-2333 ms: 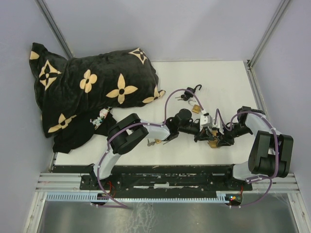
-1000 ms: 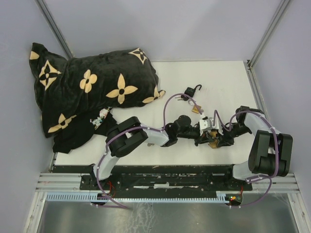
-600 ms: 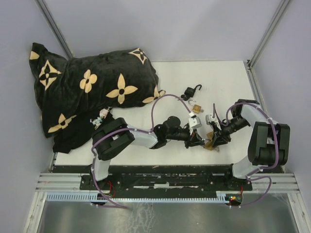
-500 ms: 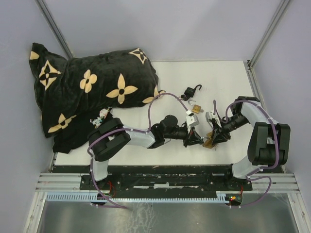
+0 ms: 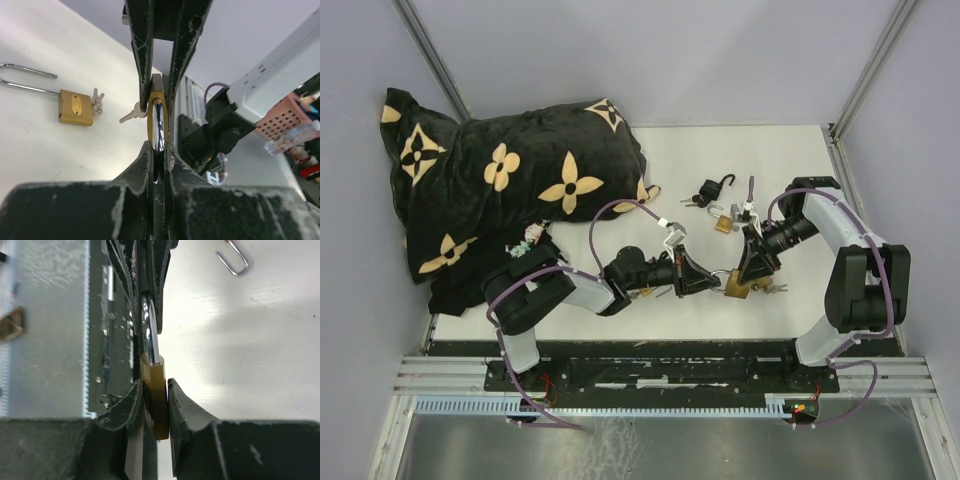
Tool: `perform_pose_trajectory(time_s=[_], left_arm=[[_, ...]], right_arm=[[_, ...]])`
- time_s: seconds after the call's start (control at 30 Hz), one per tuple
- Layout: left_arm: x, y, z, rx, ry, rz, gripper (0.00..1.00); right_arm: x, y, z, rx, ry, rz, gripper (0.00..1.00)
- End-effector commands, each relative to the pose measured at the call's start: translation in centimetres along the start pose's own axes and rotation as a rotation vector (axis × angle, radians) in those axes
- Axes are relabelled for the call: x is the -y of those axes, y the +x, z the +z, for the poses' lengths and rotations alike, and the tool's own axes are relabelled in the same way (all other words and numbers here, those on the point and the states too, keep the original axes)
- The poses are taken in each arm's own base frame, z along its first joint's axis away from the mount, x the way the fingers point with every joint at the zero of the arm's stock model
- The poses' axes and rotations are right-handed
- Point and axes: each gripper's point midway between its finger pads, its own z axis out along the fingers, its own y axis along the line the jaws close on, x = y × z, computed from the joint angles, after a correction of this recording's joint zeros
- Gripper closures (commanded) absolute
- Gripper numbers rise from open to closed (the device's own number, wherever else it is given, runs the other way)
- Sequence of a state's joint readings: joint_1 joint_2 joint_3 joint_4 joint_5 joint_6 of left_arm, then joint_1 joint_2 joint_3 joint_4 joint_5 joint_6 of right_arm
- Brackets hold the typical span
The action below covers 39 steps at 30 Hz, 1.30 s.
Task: Lock with the key
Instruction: Lock the lock.
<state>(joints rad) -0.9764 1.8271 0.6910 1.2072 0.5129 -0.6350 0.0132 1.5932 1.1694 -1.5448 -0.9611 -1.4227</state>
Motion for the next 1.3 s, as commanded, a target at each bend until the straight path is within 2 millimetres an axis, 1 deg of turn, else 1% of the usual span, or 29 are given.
perform_pose_trajectory(time_s=[0.0, 0.03, 0.1, 0.2, 0.3, 0.4, 0.47, 0.6, 0.7, 0.73, 0.77, 0.8, 0.87, 0.93, 0.97, 1.0, 1.03, 1.07, 1.13, 1.2, 1.27], left_arm=[[6.9, -3.8, -1.4, 0.121, 0.198, -0.115, 0.97], [7.0, -4.4, -1.7, 0.140, 0.191, -0.124, 0.97], [7.2, -5.6, -2.3, 0.177, 0.180, -0.137, 0.97], [7.4, -7.3, -3.3, 0.231, 0.165, -0.149, 0.97], [7.7, -8.5, -4.2, 0.268, 0.169, -0.166, 0.97], [8.6, -9.7, -4.9, 0.301, 0.206, -0.161, 0.97], [9.2, -10.4, -5.3, 0.316, 0.235, -0.154, 0.97], [10.0, -11.0, -6.0, 0.307, 0.275, -0.116, 0.97], [9.6, -10.8, -6.6, 0.266, 0.240, -0.074, 0.97], [9.5, -10.8, -6.8, 0.254, 0.225, -0.052, 0.97], [9.2, -10.6, -7.1, 0.237, 0.203, -0.036, 0.97], [9.0, -10.6, -7.3, 0.222, 0.184, -0.019, 0.97], [8.5, -10.4, -7.6, 0.189, 0.141, 0.014, 0.97], [8.5, -10.4, -7.9, 0.171, 0.122, 0.037, 0.97], [8.5, -10.6, -8.2, 0.175, 0.119, 0.042, 0.97], [8.7, -10.9, -8.4, 0.182, 0.121, 0.047, 0.97], [8.8, -11.1, -8.6, 0.189, 0.123, 0.046, 0.97], [8.8, -11.3, -8.8, 0.194, 0.123, 0.044, 0.97], [9.2, -11.9, -9.2, 0.206, 0.140, 0.050, 0.97], [9.5, -12.6, -9.6, 0.219, 0.155, 0.050, 0.97], [9.8, -13.4, -10.1, 0.237, 0.164, 0.052, 0.97]], right_arm=[[0.4, -7.1, -1.2, 0.241, -0.045, 0.007, 0.73], [0.0, -7.9, -1.3, 0.262, -0.076, 0.053, 0.71], [0.2, -9.1, -1.3, 0.290, -0.101, 0.129, 0.68], [-0.1, -10.2, -1.1, 0.313, -0.116, 0.139, 0.60], [-0.8, -11.3, -1.3, 0.359, -0.123, 0.150, 0.50], [-1.9, -12.1, -1.4, 0.383, -0.125, 0.130, 0.44], [-2.5, -12.5, -1.5, 0.401, -0.124, 0.109, 0.39], [-3.2, -13.0, -1.8, 0.418, -0.111, 0.059, 0.28], [-4.2, -13.6, -2.5, 0.400, -0.075, -0.026, 0.24], [-4.6, -13.7, -2.9, 0.384, -0.053, -0.070, 0.18], [-4.9, -14.0, -3.3, 0.362, -0.026, -0.104, 0.02], [-4.8, -14.2, -3.8, 0.346, 0.008, -0.093, 0.01], [-3.5, -14.3, -4.5, 0.319, 0.141, -0.054, 0.01], [0.1, -15.3, -6.1, 0.357, 0.407, -0.052, 0.01], [1.4, -16.4, -7.6, 0.404, 0.541, -0.107, 0.01], [1.5, -16.7, -8.4, 0.415, 0.604, -0.108, 0.01], [1.3, -16.9, -8.6, 0.417, 0.604, -0.087, 0.01], [1.1, -17.1, -8.4, 0.419, 0.570, -0.061, 0.01], [-0.2, -17.5, -7.1, 0.447, 0.424, -0.029, 0.01], [-1.6, -17.6, -6.2, 0.478, 0.328, -0.055, 0.01], [-2.5, -17.4, -5.8, 0.504, 0.305, -0.078, 0.01]])
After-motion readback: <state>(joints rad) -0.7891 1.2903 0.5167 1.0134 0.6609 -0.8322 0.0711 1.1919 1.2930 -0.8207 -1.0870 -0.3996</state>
